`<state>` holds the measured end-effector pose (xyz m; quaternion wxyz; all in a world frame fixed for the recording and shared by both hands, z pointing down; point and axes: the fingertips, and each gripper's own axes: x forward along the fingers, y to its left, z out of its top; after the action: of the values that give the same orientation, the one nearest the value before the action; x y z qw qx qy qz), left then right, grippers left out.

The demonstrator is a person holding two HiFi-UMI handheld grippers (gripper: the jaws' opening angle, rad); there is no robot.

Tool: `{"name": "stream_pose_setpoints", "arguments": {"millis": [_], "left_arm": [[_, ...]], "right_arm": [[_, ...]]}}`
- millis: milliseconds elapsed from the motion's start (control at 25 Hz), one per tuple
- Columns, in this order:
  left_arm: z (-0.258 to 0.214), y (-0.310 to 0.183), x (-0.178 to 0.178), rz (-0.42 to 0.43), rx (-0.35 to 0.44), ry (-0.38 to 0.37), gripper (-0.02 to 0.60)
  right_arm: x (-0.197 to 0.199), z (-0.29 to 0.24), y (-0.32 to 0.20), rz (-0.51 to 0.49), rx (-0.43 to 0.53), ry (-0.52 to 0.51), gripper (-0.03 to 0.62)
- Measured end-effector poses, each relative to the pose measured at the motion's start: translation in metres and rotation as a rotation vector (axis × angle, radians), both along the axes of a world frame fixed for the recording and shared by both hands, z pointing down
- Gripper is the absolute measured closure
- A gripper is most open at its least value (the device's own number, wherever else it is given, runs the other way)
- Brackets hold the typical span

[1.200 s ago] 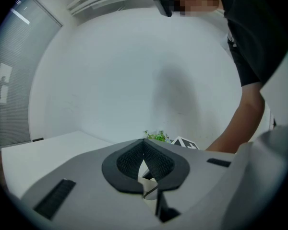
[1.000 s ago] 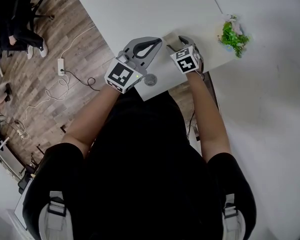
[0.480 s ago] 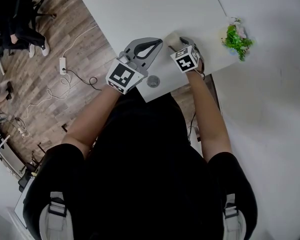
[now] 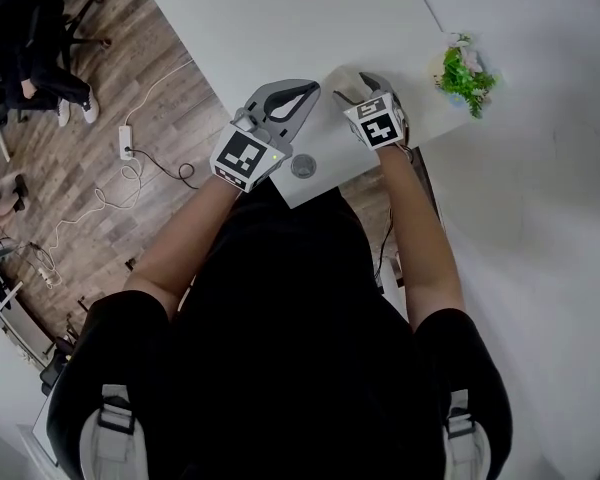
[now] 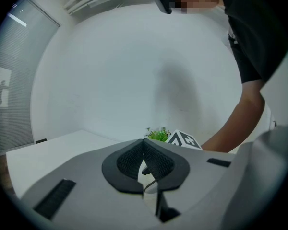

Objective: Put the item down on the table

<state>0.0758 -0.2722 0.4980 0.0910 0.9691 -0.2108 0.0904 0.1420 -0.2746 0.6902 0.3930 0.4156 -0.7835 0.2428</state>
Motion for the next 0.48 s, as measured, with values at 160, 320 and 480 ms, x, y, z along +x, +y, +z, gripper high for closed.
{"name": "stream_pose_setpoints", "arguments": {"millis": [160, 320, 480], "left_arm": [[-0.006, 0.005, -0.002, 0.008, 0.009, -0.004, 0.588], [-0.018, 0.015, -0.003, 0.013, 0.024, -0.001, 0.588], [-0.037, 0.024, -0.006, 0.017, 0.044, 0.015, 0.588]], "right_arm": [[-0.004, -0.031, 0.003, 0.034, 0.059, -0.077, 0.307], [-0.008, -0.077, 0.012, 0.079, 0.160, -0.181, 0.307], [-0.007, -0.132, 0.023, 0.140, 0.306, -0.284, 0.310]]}}
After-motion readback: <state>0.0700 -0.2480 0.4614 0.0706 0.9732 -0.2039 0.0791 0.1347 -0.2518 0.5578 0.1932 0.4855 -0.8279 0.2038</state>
